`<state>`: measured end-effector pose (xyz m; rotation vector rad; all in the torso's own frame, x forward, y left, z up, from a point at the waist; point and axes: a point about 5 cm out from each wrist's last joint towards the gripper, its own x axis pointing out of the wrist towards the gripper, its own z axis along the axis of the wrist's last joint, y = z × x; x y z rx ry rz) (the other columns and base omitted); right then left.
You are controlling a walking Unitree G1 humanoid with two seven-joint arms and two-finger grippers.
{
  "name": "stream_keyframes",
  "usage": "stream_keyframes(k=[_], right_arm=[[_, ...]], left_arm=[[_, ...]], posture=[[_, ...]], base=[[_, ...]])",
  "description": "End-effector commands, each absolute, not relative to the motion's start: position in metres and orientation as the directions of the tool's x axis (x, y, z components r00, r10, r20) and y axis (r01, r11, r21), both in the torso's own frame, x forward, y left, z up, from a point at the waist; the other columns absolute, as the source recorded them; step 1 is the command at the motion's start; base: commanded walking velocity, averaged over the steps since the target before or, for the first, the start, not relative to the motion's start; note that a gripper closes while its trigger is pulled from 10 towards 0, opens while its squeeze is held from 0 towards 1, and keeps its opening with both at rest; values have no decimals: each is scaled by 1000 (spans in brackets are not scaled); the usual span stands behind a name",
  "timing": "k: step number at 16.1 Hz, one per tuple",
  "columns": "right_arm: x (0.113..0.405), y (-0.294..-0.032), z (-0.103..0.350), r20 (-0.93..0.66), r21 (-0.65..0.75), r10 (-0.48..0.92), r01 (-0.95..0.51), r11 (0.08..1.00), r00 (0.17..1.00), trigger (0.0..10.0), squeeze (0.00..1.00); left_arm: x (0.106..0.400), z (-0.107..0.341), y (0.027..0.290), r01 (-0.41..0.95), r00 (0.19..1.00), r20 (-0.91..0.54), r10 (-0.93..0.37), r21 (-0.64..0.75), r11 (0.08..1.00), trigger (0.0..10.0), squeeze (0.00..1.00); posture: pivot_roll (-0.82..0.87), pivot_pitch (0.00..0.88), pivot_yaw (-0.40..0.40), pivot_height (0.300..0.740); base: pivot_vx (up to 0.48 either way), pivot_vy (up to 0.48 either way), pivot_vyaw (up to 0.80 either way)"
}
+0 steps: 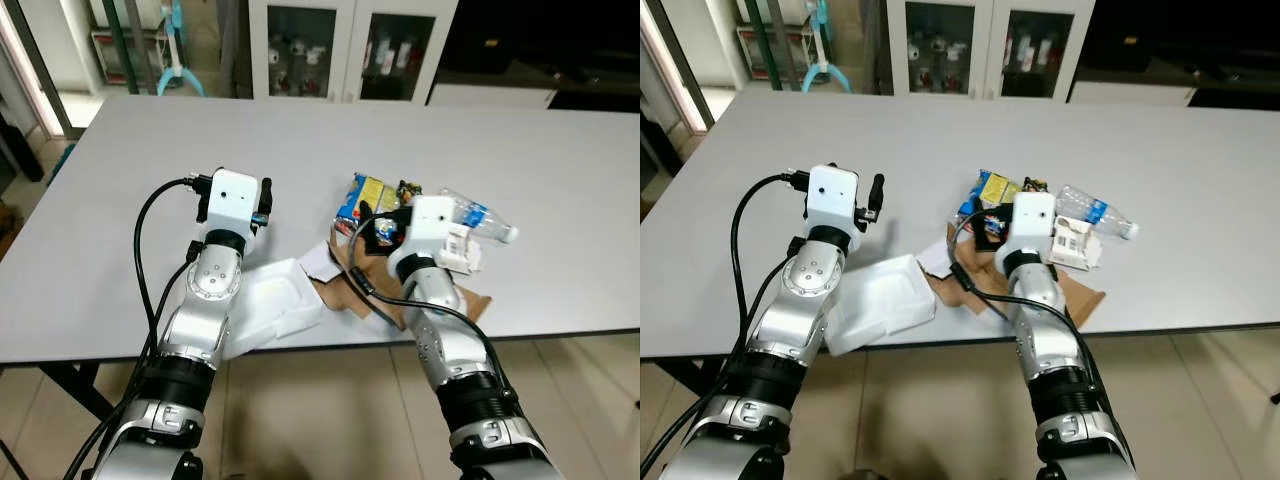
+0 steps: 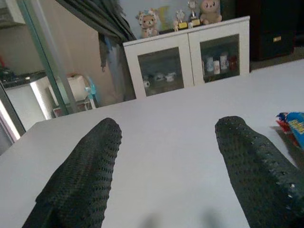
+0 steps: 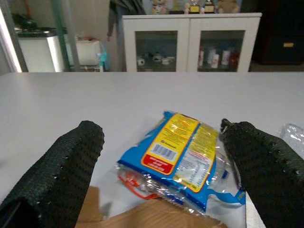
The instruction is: Picking trash to rubbish bin
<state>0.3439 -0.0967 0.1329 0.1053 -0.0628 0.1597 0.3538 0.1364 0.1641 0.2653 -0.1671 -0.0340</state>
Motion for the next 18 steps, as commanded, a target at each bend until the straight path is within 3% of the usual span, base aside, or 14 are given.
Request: stream_keyframes(k=[1,7,15,18], right_arm=[[344,-99,139,93,85,157,-165,983,983,10000,0],[341,-93,138,94,76,210,-217,973,973,10000,0],[342,-95,136,62,124,206,-212,969,977,10000,0],[343,-96,136,60,124,201,-207,970,978,10000,0]], left_arm=[[354,167,134,13,983,171,-61,270,963,10000,0],[354,167,135,4,984,171,-52,270,963,10000,0],[353,166,139,-14,985,169,-33,268,963,10000,0],[354,167,139,-17,985,171,-30,267,964,10000,0]], posture=[[-54,16,-70,740],[-57,35,-79,740],[-54,59,-89,740],[-54,59,-89,740]], base=[[0,-379,800],[0,-374,800],[0,-374,0],[0,-371,-800]])
